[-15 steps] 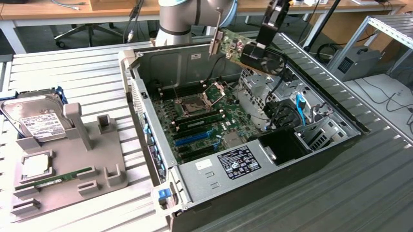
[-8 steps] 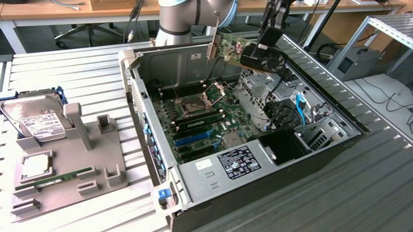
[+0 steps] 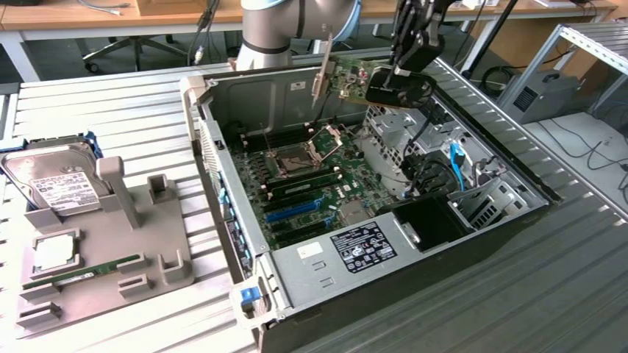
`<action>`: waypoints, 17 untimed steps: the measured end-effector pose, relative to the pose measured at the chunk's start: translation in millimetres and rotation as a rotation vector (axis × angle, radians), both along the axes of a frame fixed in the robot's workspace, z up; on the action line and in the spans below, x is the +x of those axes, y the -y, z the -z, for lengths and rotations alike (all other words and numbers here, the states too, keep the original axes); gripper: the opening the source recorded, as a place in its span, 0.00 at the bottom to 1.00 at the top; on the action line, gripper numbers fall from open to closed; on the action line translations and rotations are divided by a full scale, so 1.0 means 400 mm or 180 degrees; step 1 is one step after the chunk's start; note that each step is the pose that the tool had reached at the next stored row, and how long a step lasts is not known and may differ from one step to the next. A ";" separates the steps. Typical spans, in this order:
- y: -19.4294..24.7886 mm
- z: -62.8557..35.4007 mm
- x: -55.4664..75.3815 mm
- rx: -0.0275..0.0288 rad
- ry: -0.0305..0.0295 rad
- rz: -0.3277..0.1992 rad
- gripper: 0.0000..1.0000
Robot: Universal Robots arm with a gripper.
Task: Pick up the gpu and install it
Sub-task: 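Insert the gpu into the slot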
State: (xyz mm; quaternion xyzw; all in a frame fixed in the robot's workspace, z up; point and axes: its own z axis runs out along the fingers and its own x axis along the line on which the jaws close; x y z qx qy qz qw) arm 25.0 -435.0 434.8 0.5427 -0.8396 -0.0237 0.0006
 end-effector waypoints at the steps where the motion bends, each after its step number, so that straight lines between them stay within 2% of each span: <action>1: 0.000 0.000 0.000 0.0000 0.0000 -0.0051 0.27; 3: 0.000 0.000 0.000 0.0000 0.0000 -0.0241 0.27; 17: 0.000 0.001 0.000 0.0000 0.0000 -0.1051 0.27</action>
